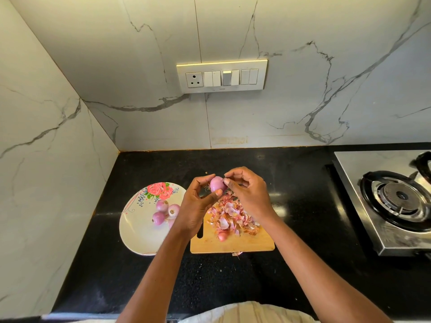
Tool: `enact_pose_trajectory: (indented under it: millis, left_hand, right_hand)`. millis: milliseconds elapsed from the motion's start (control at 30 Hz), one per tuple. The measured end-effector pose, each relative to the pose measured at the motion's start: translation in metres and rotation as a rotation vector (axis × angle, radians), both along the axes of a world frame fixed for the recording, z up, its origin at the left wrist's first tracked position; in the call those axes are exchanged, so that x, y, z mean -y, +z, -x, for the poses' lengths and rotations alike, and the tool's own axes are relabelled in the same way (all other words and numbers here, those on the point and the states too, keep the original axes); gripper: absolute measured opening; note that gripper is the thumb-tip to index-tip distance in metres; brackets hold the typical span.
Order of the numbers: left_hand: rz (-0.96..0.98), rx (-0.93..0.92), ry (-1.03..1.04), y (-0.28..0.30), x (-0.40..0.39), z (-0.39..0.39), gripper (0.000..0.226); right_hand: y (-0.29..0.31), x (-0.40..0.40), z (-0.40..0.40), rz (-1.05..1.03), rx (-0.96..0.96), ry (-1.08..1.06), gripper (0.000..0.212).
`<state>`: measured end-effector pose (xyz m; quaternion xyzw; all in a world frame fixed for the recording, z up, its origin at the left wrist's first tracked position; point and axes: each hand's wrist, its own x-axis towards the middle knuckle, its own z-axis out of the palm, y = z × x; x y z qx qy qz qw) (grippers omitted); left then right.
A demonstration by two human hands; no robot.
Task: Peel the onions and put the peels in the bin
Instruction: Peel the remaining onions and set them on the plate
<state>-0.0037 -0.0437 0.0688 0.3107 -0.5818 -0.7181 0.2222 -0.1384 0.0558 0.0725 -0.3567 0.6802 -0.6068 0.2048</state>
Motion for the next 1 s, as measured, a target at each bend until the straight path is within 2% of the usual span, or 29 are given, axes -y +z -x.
enact_pose_trajectory:
  millis: [100,200,333,467,600,733,900,1000]
  left_hand:
    - [0.007,-0.007,0.015,-0.002,-0.003,0.003,0.051]
    - [-0.008,-0.025,0.009,-0.002,-0.004,0.006,0.046]
    - [-0.146,-0.088,0.032,0.004,-0.006,0.006,0.044]
    - [-0.127,-0.045,0.039,0.003,-0.001,0.001,0.044]
    - [-0.122,-0.032,0.042,0.003,-0.001,0.000,0.049]
    - [-0.153,-0.077,0.046,0.005,-0.006,0.003,0.043]
    - [-0.211,-0.099,0.058,0.006,-0.007,0.002,0.040]
    - [-0.218,-0.085,0.041,0.006,-0.005,0.002,0.031]
  right_hand:
    - [-0.002,0.003,-0.005,-0.013,0.040,-0.063,0.013]
    - [-0.004,0.005,-0.008,-0.026,0.079,-0.092,0.013]
    - [-0.002,0.002,-0.006,-0.014,0.053,0.007,0.019]
    - [0.001,-0.002,0.001,-0.023,-0.009,0.094,0.020]
    - [0.001,0.001,-0.003,0.019,-0.040,0.015,0.016]
    - [-0.002,0.002,-0.009,0.034,-0.057,-0.106,0.011]
    - [-0.003,0.002,-0.011,0.028,0.031,-0.116,0.013]
    - [-0.003,0.000,-0.005,0.002,0.107,-0.028,0.018]
